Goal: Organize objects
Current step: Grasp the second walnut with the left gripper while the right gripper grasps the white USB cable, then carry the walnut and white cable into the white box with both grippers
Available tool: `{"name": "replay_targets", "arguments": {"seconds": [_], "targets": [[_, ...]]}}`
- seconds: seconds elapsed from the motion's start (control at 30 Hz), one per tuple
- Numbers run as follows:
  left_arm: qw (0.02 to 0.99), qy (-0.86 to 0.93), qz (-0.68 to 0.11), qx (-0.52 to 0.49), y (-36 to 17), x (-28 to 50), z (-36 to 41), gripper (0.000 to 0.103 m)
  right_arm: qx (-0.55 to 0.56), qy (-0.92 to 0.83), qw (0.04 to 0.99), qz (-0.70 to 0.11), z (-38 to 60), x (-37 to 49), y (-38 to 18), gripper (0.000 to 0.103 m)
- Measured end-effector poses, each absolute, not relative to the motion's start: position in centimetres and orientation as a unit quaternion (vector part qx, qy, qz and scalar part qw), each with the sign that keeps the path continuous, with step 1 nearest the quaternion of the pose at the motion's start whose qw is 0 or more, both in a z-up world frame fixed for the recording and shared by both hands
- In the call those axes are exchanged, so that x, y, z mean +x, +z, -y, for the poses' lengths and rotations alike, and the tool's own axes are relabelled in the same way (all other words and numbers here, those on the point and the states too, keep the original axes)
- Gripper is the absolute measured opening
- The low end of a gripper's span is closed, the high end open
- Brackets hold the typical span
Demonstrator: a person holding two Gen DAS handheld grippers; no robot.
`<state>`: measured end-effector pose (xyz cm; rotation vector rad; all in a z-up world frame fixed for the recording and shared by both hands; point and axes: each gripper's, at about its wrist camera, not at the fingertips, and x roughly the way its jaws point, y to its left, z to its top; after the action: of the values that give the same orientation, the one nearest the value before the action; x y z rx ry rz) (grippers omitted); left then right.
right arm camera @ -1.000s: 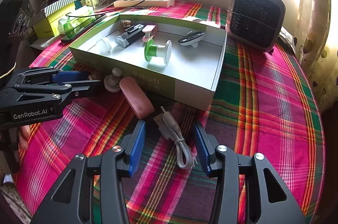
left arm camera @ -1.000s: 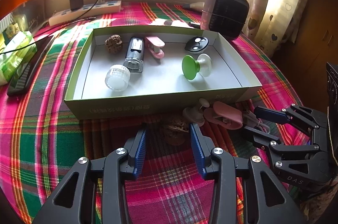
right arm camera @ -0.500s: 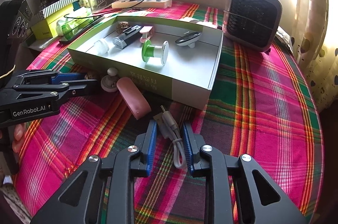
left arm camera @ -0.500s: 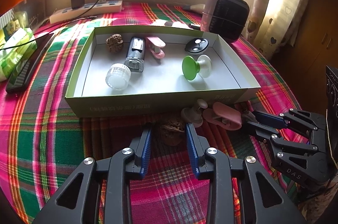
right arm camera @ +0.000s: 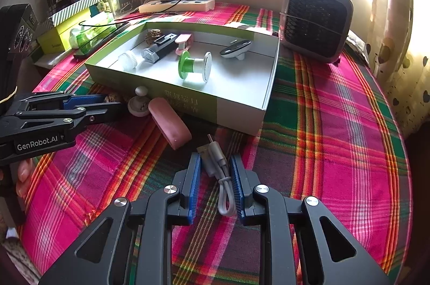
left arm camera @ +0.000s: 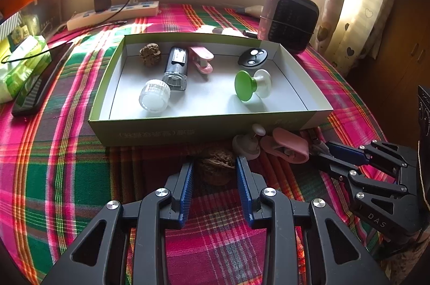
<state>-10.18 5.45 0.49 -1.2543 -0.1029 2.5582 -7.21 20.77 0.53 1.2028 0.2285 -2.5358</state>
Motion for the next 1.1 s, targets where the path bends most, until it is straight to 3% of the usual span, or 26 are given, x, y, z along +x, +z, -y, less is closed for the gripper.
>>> {"name": "replay_targets", "arguments": {"seconds": [1.1], "targets": [[0.158,0.901,0.027,-0.403,3.5,-9.6,-5.4,0.029,0.390,-0.906,0.162,-0.036,-20.6,-6.8,3.4,0.023]]}}
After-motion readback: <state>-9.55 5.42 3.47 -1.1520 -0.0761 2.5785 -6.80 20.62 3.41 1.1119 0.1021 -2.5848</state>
